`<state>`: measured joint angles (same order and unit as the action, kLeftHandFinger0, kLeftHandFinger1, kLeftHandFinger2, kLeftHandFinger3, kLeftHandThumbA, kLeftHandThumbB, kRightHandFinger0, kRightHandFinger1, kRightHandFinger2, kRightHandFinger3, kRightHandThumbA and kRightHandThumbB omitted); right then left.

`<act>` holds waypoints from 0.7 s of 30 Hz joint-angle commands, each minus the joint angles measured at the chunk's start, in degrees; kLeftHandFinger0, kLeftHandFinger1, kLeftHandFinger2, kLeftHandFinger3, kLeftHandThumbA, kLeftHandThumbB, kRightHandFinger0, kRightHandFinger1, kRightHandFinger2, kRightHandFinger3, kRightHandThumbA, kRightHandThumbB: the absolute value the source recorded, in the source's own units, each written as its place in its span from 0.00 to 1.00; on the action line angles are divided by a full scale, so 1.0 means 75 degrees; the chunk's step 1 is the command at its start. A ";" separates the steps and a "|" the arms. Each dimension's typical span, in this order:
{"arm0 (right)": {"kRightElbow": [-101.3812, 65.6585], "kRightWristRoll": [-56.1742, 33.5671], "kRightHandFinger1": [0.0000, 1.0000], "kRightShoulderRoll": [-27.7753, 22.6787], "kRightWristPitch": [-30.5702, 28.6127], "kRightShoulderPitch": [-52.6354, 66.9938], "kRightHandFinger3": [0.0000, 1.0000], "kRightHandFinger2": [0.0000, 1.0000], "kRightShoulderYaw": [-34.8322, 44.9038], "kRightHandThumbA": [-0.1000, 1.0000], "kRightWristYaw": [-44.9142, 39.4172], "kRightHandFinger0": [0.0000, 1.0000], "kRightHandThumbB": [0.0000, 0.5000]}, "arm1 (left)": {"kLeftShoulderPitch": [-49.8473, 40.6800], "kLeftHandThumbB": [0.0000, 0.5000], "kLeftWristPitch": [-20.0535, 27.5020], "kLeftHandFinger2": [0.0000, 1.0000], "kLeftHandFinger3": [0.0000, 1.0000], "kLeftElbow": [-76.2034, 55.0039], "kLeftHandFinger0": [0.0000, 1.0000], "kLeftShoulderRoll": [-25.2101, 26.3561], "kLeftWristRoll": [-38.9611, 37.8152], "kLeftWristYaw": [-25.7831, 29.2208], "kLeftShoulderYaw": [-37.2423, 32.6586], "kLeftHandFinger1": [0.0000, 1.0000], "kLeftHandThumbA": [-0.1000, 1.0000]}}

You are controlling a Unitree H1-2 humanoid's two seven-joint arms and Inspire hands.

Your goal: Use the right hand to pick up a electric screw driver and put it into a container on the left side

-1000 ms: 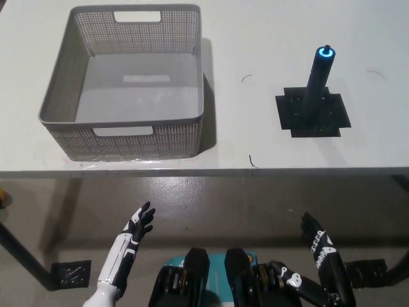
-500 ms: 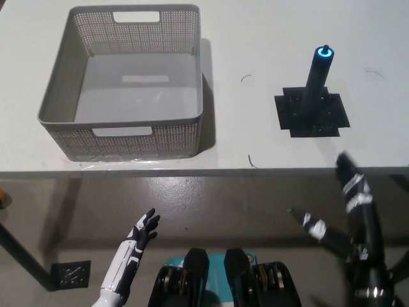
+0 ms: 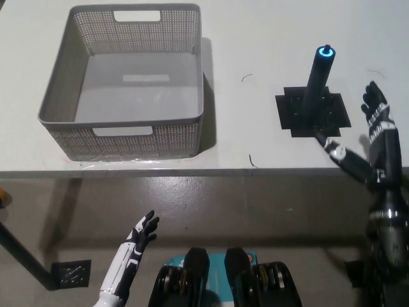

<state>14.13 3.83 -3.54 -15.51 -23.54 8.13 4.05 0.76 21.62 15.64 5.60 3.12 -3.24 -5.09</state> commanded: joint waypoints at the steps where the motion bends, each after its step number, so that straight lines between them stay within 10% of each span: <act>1: 0.0722 -0.0167 1.00 -0.0220 0.0145 -0.0928 1.00 1.00 0.0143 1.00 0.0232 1.00 0.65 | 0.0012 0.54 0.0357 1.00 1.00 -0.0100 1.00 0.0022 0.0024 -0.0032 0.0017 1.00 1.00; 7: 0.1673 -0.0170 1.00 -0.0417 0.0379 -0.1511 1.00 1.00 0.0147 1.00 0.0263 1.00 0.59 | 0.0027 0.54 0.0430 1.00 1.00 -0.0039 1.00 0.0041 -0.0023 -0.0074 0.0017 1.00 1.00; 21: 0.3713 0.0005 1.00 -0.0573 0.0569 -0.2568 1.00 1.00 -0.0108 1.00 0.0397 1.00 0.85 | 0.0019 0.54 0.0409 1.00 1.00 -0.0079 1.00 0.0053 0.0035 -0.0082 -0.0005 1.00 1.00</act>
<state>39.26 3.36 -6.92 -10.02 -37.91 7.90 5.13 0.72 22.69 15.90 5.62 3.10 -3.37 -5.12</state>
